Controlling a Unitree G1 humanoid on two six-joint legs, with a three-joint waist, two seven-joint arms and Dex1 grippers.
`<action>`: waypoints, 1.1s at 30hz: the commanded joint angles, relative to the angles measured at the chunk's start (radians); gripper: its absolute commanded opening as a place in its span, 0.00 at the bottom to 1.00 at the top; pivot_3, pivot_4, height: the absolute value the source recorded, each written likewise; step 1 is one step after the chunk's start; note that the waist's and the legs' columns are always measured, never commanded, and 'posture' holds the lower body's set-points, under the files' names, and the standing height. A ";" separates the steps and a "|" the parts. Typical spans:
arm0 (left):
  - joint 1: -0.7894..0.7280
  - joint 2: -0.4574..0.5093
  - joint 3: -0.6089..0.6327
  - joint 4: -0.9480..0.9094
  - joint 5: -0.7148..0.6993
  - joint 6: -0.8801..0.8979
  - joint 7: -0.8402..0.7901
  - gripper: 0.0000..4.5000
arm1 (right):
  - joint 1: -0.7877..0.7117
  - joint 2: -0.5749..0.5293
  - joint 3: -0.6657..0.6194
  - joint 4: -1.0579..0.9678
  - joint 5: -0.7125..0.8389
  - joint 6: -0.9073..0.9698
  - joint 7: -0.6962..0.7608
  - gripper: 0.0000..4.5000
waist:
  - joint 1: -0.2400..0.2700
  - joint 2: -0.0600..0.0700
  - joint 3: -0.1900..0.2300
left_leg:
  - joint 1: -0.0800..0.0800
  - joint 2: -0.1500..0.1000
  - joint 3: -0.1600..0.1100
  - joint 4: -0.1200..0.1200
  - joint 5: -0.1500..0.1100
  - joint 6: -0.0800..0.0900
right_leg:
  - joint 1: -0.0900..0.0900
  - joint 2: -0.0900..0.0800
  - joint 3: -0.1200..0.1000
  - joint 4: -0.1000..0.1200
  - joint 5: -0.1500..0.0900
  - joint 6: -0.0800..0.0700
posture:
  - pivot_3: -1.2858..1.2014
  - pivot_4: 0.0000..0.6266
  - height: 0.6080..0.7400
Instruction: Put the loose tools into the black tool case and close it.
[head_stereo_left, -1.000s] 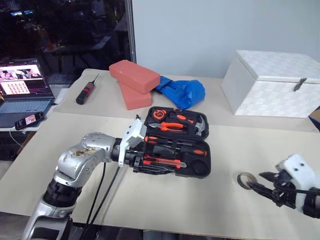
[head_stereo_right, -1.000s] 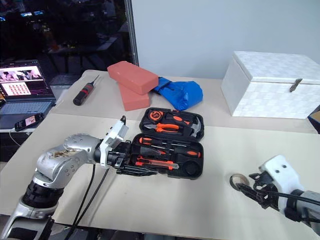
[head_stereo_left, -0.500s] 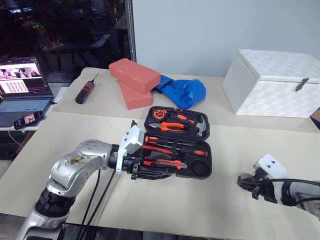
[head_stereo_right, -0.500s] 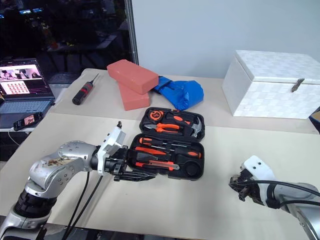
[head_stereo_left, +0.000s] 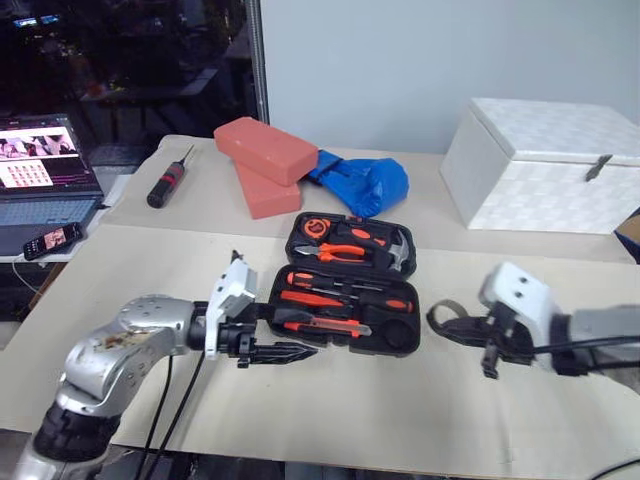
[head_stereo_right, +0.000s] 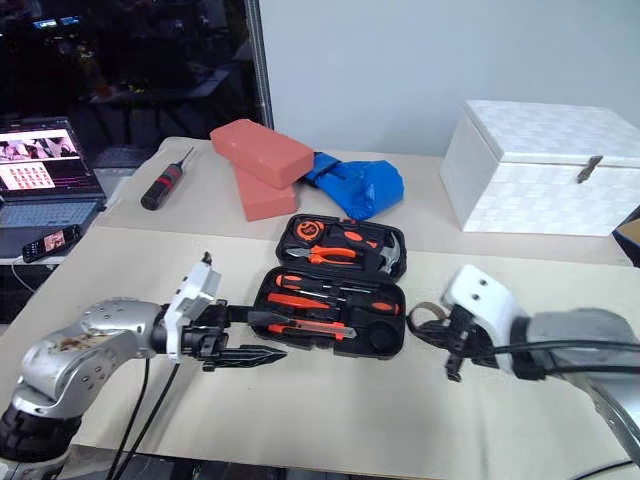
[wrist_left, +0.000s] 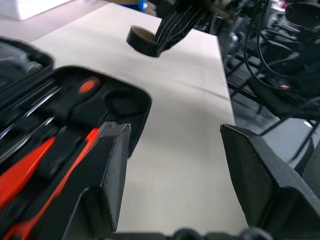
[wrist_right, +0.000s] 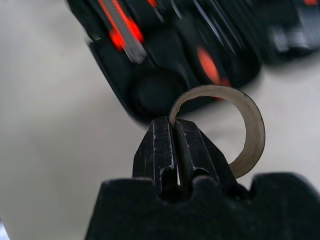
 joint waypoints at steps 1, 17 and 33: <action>0.001 0.014 0.036 -0.031 -0.020 -0.022 0.001 0.69 | -0.102 0.012 0.174 0.040 -0.059 -0.004 0.022 0.01 | 0.002 0.000 0.000 | 0.000 0.000 0.000 0.000 0.000 0.000 | 0.000 0.000 0.000 -0.001 0.000 0.000 | 0.52 0.24 1.00; 0.053 0.020 0.063 -0.082 -0.025 -0.021 0.101 0.69 | -0.225 0.024 0.475 0.220 -0.268 -0.129 0.212 0.13 | 0.013 0.000 0.000 | -0.005 -0.001 0.000 0.000 -0.001 0.002 | -0.003 0.000 0.000 0.000 0.000 0.002 | 0.52 0.24 1.00; -0.333 -0.178 0.129 0.272 -0.047 0.399 0.648 0.69 | -0.243 0.277 -0.047 0.164 -0.058 0.180 -0.127 0.38 | 0.017 -0.002 0.001 | -0.004 -0.001 -0.002 0.004 0.000 0.004 | 0.000 0.001 -0.002 0.002 0.006 0.006 | 0.52 0.24 1.00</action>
